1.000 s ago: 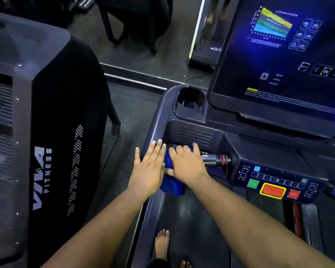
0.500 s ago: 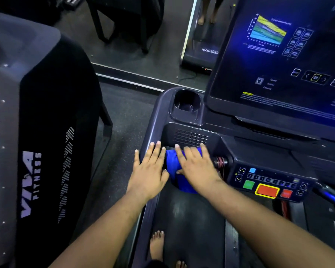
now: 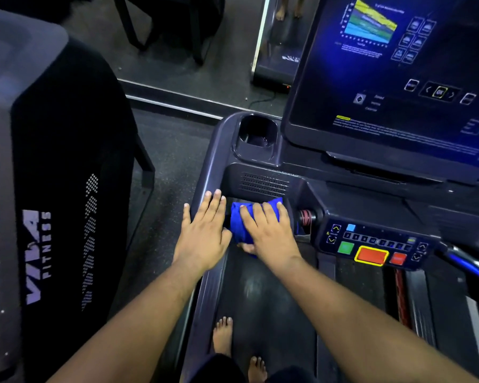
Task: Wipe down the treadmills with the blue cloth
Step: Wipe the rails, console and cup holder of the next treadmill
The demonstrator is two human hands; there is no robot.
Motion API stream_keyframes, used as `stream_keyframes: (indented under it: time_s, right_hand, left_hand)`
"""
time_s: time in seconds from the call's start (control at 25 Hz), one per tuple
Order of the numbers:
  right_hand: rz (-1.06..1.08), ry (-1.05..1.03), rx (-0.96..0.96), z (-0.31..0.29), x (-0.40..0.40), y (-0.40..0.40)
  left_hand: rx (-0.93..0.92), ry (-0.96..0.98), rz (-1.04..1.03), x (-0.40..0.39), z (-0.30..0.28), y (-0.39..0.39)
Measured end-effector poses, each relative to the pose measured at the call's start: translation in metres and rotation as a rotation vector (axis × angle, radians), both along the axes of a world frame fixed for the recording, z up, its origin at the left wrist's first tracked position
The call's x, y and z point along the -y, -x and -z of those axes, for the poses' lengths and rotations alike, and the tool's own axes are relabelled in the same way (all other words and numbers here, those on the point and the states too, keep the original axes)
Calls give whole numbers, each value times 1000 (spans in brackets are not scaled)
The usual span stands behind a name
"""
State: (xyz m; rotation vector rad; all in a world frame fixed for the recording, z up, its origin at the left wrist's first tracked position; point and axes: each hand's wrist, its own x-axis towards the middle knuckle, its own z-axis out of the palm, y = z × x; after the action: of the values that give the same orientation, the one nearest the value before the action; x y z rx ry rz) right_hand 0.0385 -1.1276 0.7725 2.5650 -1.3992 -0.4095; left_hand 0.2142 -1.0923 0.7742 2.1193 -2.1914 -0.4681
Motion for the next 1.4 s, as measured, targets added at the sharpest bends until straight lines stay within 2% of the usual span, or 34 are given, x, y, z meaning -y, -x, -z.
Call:
stream_keyframes:
  time_s: [0.08,0.2,0.24,0.28,0.4,0.44,0.52,0.64,0.68,0.72,0.84,0.88,0.96,1.08,1.12,1.16,1.28,1.32,1.4]
  right_hand:
    - [-28,-22,19,-5,9,2]
    - [49,-324,81,-27,54,-16]
    - [61,-359,95,-25,56,-17]
    - [43,-315,98,-23,51,-14]
    - [9,14,51,-6,13,6]
    - [15,48,37,-3,7,9]
    - [12,-63,16,-9,23,5]
    - [72,-370,74,-30,59,-7]
    - [71,-383,87,-29,61,-7]
    - [63,-335,95,-28,56,-6]
    - [41,4,43,-10,17,7]
    - [53,44,29,-5,10,8]
    - [50,-60,15,-13,22,5]
    - [98,-421,71,-41,61,-6]
    - [107,-460,89,-40,65,-7]
    - [99,-424,102,-39,62,-5]
    - [10,-46,74,-15,22,11]
    - [7,18,54,-8,12,16]
    - [26,-71,38,-13,23,13]
  left_hand:
    - [-1,-11,3,0,0,0]
    - [-9,-13,5,0,2,-2]
    - [-15,-20,6,-1,2,-1]
    - [-21,-14,3,-2,2,0]
    - [-36,-2,-2,-2,-2,1]
    - [-32,-8,-3,-1,0,0]
    - [-33,-4,-7,-2,2,-1]
    - [-39,-10,1,0,1,-1]
    - [-39,-14,-2,-1,1,-1]
    - [-40,-11,-1,-2,-1,-1]
    - [-40,-4,0,-1,-2,-1]
    - [-43,-8,-3,-1,-1,-1]
    - [-51,-10,-2,-2,-1,0]
    - [-52,-18,0,0,1,-1]
    - [-52,-22,-3,-1,0,-1]
    - [-53,-17,-3,-2,-1,-1]
    - [-55,2,-6,-1,0,-2]
    - [-52,1,-11,-1,1,-1]
    - [-50,5,-14,-2,1,0]
